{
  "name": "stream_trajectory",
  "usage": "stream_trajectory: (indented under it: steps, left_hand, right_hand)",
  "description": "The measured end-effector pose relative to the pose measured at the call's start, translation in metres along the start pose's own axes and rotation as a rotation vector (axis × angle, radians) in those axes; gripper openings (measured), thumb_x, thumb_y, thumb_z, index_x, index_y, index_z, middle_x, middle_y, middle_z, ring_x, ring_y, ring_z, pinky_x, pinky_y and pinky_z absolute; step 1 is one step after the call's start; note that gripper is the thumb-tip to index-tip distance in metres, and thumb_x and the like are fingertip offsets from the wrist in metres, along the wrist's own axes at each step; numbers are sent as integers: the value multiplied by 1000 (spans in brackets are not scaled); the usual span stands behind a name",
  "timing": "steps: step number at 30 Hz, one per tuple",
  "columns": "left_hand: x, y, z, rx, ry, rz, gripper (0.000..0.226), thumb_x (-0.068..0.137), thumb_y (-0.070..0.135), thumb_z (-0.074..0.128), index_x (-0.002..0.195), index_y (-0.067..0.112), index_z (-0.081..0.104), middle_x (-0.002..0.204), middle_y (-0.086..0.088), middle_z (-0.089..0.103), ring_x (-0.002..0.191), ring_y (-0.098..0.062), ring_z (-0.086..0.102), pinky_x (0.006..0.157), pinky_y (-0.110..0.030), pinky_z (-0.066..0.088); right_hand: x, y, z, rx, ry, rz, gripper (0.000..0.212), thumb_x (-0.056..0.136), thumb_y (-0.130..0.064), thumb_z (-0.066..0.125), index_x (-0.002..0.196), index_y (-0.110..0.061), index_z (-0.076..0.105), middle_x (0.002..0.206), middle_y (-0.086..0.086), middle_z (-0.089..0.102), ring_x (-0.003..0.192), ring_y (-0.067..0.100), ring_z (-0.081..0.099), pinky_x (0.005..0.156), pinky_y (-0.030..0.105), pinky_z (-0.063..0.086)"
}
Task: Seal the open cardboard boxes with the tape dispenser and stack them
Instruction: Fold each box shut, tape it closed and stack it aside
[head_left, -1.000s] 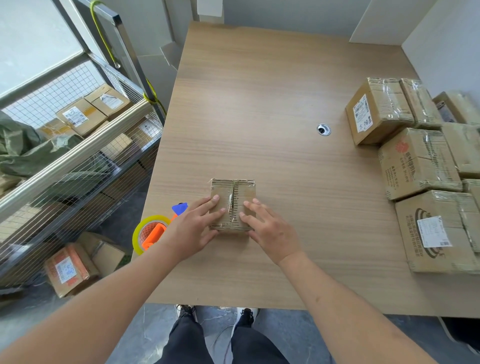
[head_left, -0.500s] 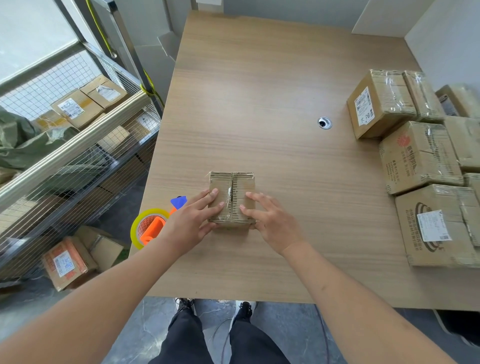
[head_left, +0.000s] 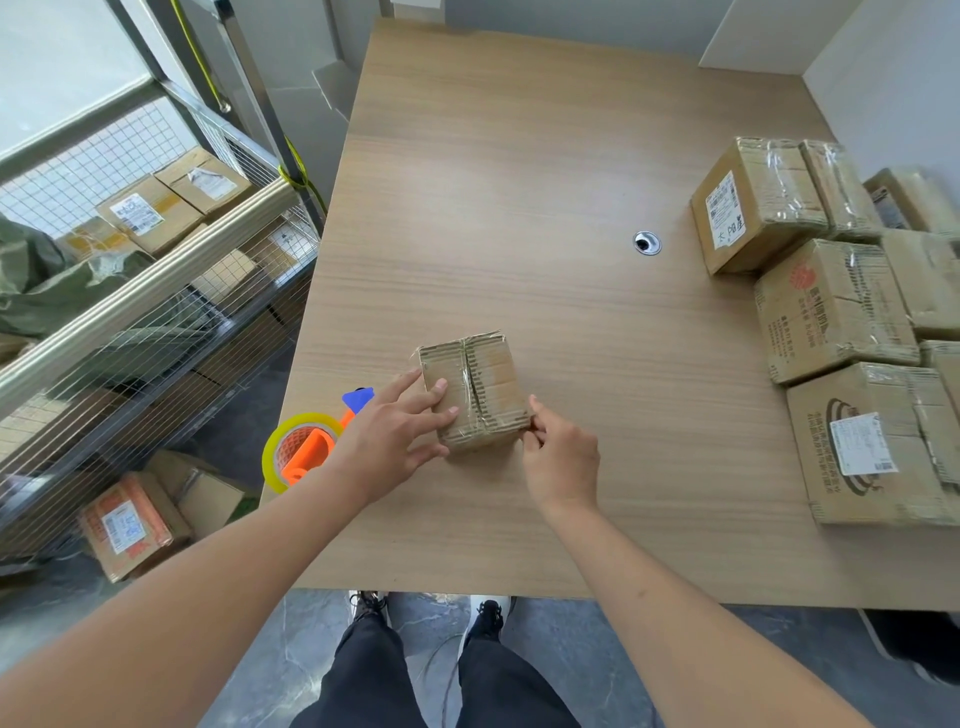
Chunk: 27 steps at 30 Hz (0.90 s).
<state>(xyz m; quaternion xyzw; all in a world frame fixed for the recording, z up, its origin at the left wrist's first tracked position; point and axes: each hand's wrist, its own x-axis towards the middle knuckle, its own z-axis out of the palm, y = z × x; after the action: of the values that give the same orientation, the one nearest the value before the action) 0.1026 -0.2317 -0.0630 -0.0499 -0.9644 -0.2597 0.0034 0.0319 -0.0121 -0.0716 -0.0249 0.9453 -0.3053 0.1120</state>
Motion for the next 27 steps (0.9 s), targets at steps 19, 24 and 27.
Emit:
stream_trajectory:
  steps: [19,24,27]
  left_hand:
    - [-2,0,-6,-13,-52,-29,42,93,14,75,134,19,69,151,-7,53,149,-36,36,113,-49,43]
    - [0,-4,0,10,-31,-5,40,87,7,80,127,13,73,144,-14,59,141,-46,45,115,-58,39]
    - [1,-5,-3,32,-72,-4,46,91,11,76,136,16,67,152,-7,52,148,-37,38,117,-49,38]
  right_hand:
    - [-1,-34,14,-394,-194,-478,68,87,-41,74,149,-25,51,166,4,29,154,24,24,127,41,18]
    - [-3,-31,18,-335,-153,-462,59,87,-34,74,144,-23,59,162,4,38,152,26,31,127,41,19]
    - [0,-32,16,-358,-186,-433,70,82,-51,77,144,-28,57,164,0,34,154,20,26,127,37,16]
